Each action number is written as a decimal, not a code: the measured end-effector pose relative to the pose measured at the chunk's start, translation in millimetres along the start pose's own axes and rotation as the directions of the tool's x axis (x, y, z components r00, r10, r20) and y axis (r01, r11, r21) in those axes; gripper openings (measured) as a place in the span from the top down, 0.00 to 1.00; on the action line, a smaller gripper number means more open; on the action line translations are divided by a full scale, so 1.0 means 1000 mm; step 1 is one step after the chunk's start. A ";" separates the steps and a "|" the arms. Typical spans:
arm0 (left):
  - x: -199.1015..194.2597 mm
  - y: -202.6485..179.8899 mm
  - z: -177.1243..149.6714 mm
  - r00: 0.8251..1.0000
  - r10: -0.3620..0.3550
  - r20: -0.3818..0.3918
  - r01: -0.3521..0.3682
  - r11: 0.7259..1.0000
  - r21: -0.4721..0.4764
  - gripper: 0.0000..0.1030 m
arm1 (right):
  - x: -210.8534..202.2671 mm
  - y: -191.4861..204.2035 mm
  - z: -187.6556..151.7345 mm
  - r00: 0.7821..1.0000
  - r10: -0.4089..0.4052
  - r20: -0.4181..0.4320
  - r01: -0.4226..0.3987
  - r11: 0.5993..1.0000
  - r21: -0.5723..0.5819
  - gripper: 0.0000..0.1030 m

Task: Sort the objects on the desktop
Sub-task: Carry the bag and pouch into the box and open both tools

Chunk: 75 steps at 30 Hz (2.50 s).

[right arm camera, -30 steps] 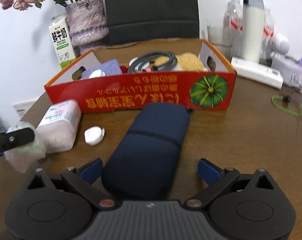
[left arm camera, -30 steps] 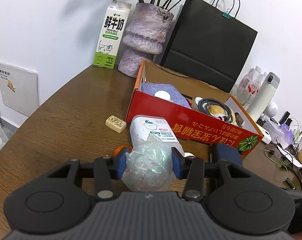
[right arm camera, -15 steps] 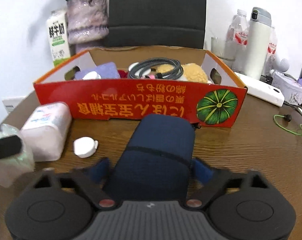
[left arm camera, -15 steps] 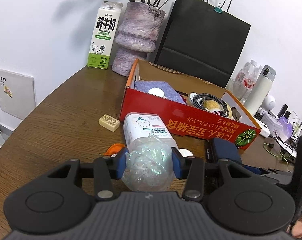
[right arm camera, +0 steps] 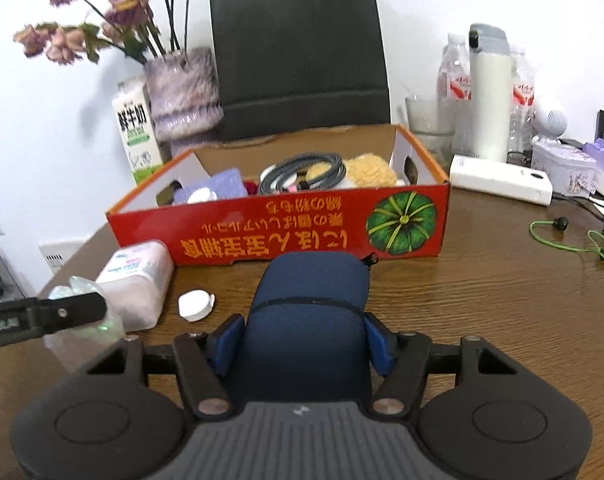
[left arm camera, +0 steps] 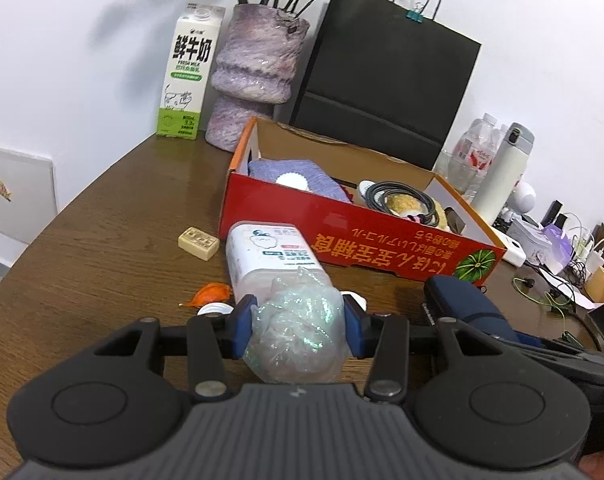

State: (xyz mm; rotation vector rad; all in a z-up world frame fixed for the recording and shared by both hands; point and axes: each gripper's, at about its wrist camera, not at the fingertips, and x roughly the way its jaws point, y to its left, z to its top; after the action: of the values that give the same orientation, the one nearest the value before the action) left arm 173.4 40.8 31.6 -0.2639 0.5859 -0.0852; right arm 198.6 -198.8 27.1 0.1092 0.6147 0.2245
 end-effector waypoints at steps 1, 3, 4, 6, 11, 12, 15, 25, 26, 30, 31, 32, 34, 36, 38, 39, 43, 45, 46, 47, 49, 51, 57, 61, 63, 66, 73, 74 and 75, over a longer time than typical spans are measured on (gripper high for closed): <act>-0.001 -0.001 0.000 1.000 -0.006 0.006 0.006 1.000 0.004 0.56 | -0.003 -0.001 0.000 1.000 0.002 0.008 -0.002 1.000 0.002 0.40; -0.003 -0.003 0.000 1.000 -0.014 0.021 0.014 1.000 0.016 0.56 | -0.009 -0.002 0.000 1.000 0.002 0.025 -0.002 1.000 0.000 0.40; -0.004 -0.005 -0.001 1.000 -0.014 0.026 0.013 1.000 0.025 0.56 | -0.011 -0.002 0.001 0.999 0.003 0.033 -0.003 1.000 -0.003 0.40; -0.003 -0.007 -0.002 1.000 -0.007 0.023 0.007 0.999 0.035 0.56 | -0.016 -0.003 0.002 0.999 0.008 0.047 -0.008 1.000 -0.005 0.40; -0.003 -0.008 -0.003 1.000 -0.022 0.022 0.021 0.999 0.029 0.56 | -0.022 -0.004 0.004 0.998 0.019 0.065 -0.019 1.000 0.000 0.40; -0.006 -0.008 -0.002 0.999 -0.033 0.035 0.033 0.999 0.025 0.56 | -0.023 -0.003 0.006 0.997 0.025 0.073 -0.025 1.000 -0.002 0.40; -0.016 -0.013 0.010 0.995 -0.064 0.081 0.062 0.998 0.021 0.56 | -0.029 0.000 0.015 0.993 0.049 0.109 -0.046 0.999 -0.028 0.40; 0.005 -0.039 0.078 0.973 -0.057 0.222 0.055 0.998 0.015 0.56 | -0.008 -0.004 0.075 0.973 0.046 0.227 -0.041 0.999 -0.027 0.40; 0.011 -0.039 0.083 0.973 -0.054 0.223 0.052 0.999 0.014 0.56 | -0.002 -0.007 0.080 0.973 0.041 0.226 -0.037 0.999 -0.024 0.40; 0.040 -0.037 0.098 0.976 -0.041 0.213 0.040 0.999 0.009 0.56 | 0.023 -0.021 0.098 0.974 0.018 0.226 -0.018 1.000 -0.001 0.40; 0.048 -0.038 0.102 0.977 -0.037 0.211 0.035 0.999 0.014 0.56 | 0.030 -0.022 0.102 0.974 0.015 0.226 -0.015 1.000 0.000 0.40; 0.054 -0.038 0.104 0.977 -0.035 0.209 0.031 0.999 0.020 0.56 | 0.035 -0.023 0.106 0.974 0.013 0.227 -0.013 1.000 -0.001 0.40; 0.069 -0.039 0.110 0.979 -0.031 0.202 0.025 0.999 0.033 0.56 | 0.049 -0.025 0.114 0.974 0.010 0.226 -0.009 1.000 -0.009 0.40; 0.085 -0.041 0.114 0.984 -0.041 0.174 0.032 0.998 0.055 0.56 | 0.065 -0.027 0.123 0.976 0.011 0.217 -0.009 1.000 -0.011 0.40; 0.103 -0.041 0.119 0.988 -0.058 0.141 0.051 0.997 0.055 0.56 | 0.078 -0.028 0.129 0.978 0.010 0.207 -0.007 1.000 -0.012 0.40; 0.112 -0.042 0.122 0.990 -0.056 0.130 0.049 0.997 0.056 0.56 | 0.085 -0.028 0.132 0.979 0.006 0.202 -0.003 1.000 -0.015 0.40; 0.135 -0.040 0.127 0.991 -0.003 0.131 -0.002 0.999 0.038 0.50 | 0.110 -0.030 0.141 0.984 -0.009 0.177 0.015 0.999 -0.030 0.40; 0.145 -0.036 0.129 0.992 0.031 0.120 -0.035 0.999 0.026 0.36 | 0.123 -0.029 0.144 0.990 -0.014 0.140 0.022 0.998 -0.057 0.38; 0.149 -0.034 0.130 0.993 0.041 0.106 -0.044 0.999 0.021 0.12 | 0.128 -0.029 0.143 0.993 -0.023 0.119 0.032 0.997 -0.072 0.37; 0.153 -0.032 0.130 0.995 0.049 0.089 -0.051 0.999 0.019 0.00 | 0.131 -0.027 0.143 0.993 -0.043 0.108 0.052 0.995 -0.087 0.35; 0.154 -0.033 0.129 0.996 0.064 0.062 -0.066 0.997 0.043 0.00 | 0.132 -0.022 0.141 0.991 -0.074 0.109 0.087 0.989 -0.120 0.14; 0.153 -0.035 0.127 0.995 0.075 0.065 -0.080 0.995 0.065 0.00 | 0.126 -0.020 0.140 0.989 -0.064 0.136 0.082 0.988 -0.129 0.02; 0.141 -0.040 0.127 0.991 0.095 0.099 -0.103 0.991 0.081 0.00 | 0.119 -0.019 0.141 0.990 -0.050 0.134 0.068 0.989 -0.128 0.00; 0.131 -0.041 0.126 0.988 0.105 0.114 -0.117 0.988 0.102 0.00 | 0.119 -0.018 0.141 0.992 -0.046 0.116 0.060 0.991 -0.120 0.00; 0.125 -0.040 0.123 0.987 0.113 0.116 -0.125 0.987 0.102 0.00 | 0.115 -0.016 0.139 0.992 -0.036 0.117 0.051 0.991 -0.122 0.00; 0.113 -0.039 0.119 0.988 0.104 0.117 -0.114 0.990 0.081 0.00 | 0.104 -0.011 0.134 0.991 -0.038 0.128 0.053 0.992 -0.117 0.00; 0.068 -0.036 0.100 0.985 0.073 0.155 -0.082 0.995 0.052 0.00 | 0.074 0.006 0.106 0.991 -0.040 0.126 0.057 0.990 -0.131 0.00; 0.063 -0.035 0.096 0.986 0.076 0.151 -0.085 0.995 0.053 0.00 | 0.069 0.009 0.101 0.992 -0.042 0.123 0.059 0.989 -0.136 0.00; 0.058 -0.034 0.092 0.986 0.080 0.147 -0.088 0.995 0.053 0.00 | 0.064 0.011 0.096 0.992 -0.042 0.119 0.059 0.988 -0.140 0.00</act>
State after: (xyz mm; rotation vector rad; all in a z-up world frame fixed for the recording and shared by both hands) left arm 272.3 19.5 83.1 -0.1854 0.4483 -0.0018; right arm 303.5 -176.5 70.6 -0.0321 0.4834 0.2112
